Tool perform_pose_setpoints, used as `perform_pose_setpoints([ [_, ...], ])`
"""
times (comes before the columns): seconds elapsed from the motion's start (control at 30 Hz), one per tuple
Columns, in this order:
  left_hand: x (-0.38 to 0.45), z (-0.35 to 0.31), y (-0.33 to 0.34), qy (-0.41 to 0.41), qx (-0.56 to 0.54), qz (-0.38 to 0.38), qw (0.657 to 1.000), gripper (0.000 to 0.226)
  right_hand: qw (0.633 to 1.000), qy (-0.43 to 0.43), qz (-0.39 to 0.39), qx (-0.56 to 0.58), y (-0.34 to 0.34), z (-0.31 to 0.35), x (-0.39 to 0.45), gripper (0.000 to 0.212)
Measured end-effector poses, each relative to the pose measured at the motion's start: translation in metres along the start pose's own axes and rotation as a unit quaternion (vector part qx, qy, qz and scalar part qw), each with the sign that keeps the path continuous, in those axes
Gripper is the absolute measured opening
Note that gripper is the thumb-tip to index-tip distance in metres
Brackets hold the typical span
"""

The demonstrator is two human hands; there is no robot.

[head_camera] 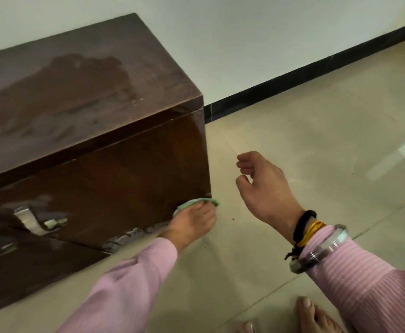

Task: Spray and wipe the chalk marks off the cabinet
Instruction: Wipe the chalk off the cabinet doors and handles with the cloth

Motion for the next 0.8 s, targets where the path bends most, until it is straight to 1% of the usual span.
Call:
perform_pose_setpoints([
  [0.03, 0.01, 0.001, -0.005, -0.001, -0.015, 0.01, 1.0, 0.035, 1.0, -0.002, 0.004, -0.003, 0.001, 0.002, 0.0, 0.041],
  [0.07, 0.014, 0.004, -0.013, -0.022, -0.018, -0.007, 1.0, 0.04, 1.0, -0.003, 0.007, -0.004, 0.001, 0.003, 0.001, 0.041],
  [0.13, 0.002, 0.012, -0.029, -0.095, -0.038, -0.084, 0.991, 0.046, 1.0, -0.002, 0.006, -0.001, -0.001, 0.004, 0.003, 0.041],
  [0.2, -0.03, 0.018, -0.037, -0.188, -0.093, -0.143, 0.967, 0.043, 1.0, 0.0, 0.007, 0.0, -0.003, 0.004, 0.004, 0.041],
  [0.23, -0.049, 0.016, -0.03, -0.22, -0.094, -0.171, 0.956, 0.041, 1.0, 0.002, 0.007, 0.0, -0.003, 0.003, 0.004, 0.041],
  [0.27, -0.066, 0.013, -0.018, -0.235, -0.089, -0.169, 0.953, 0.04, 1.0, 0.006, 0.008, 0.0, -0.004, 0.002, 0.003, 0.041],
  [0.3, -0.082, 0.009, -0.002, -0.232, -0.079, -0.144, 0.959, 0.04, 1.0, 0.008, 0.012, 0.0, -0.003, 0.001, 0.002, 0.04],
  [0.33, -0.092, 0.005, 0.017, -0.212, -0.07, -0.104, 0.969, 0.041, 1.0, 0.008, 0.015, -0.003, -0.002, 0.0, 0.001, 0.04],
  [0.4, -0.097, 0.0, 0.046, -0.137, -0.046, -0.013, 0.989, 0.038, 1.0, 0.005, 0.018, -0.012, -0.001, -0.002, -0.001, 0.039],
  [0.47, -0.084, -0.001, 0.06, -0.072, -0.023, 0.052, 0.996, 0.033, 1.0, 0.004, 0.023, -0.02, 0.0, -0.003, -0.005, 0.039],
  [0.5, -0.074, -0.001, 0.06, -0.045, -0.018, 0.057, 0.997, 0.037, 0.999, 0.001, 0.024, -0.024, 0.002, -0.002, -0.006, 0.038],
  [0.53, -0.061, -0.002, 0.056, -0.023, -0.019, 0.046, 0.999, 0.039, 0.999, 0.0, 0.024, -0.027, 0.003, -0.002, -0.006, 0.038],
  [0.6, -0.047, -0.004, 0.042, -0.004, -0.033, 0.018, 0.999, 0.043, 0.999, -0.003, 0.029, -0.028, 0.006, 0.005, -0.008, 0.038],
  [0.67, -0.051, 0.001, 0.032, -0.023, -0.016, -0.008, 1.0, 0.047, 0.999, -0.016, 0.031, -0.033, 0.007, 0.012, -0.007, 0.038],
  [0.73, -0.071, 0.007, 0.021, -0.059, -0.031, -0.049, 0.997, 0.048, 0.999, -0.021, 0.031, -0.035, 0.004, 0.015, -0.008, 0.037],
  [0.77, -0.089, 0.009, 0.021, -0.081, -0.042, -0.053, 0.994, 0.046, 0.999, -0.022, 0.031, -0.037, 0.002, 0.015, -0.007, 0.036],
  [0.8, -0.112, 0.011, 0.025, -0.104, -0.059, -0.043, 0.992, 0.044, 0.999, -0.021, 0.029, -0.04, 0.0, 0.013, -0.007, 0.036],
])
Point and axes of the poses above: each hand's wrist, its own x-axis towards the middle knuckle, its own y-axis out of the palm, z = x × y, the point moved 5 cm from there along x, towards the middle knuckle, and after that the axes turned 7 degrees about -x, right-handed, at the moved point
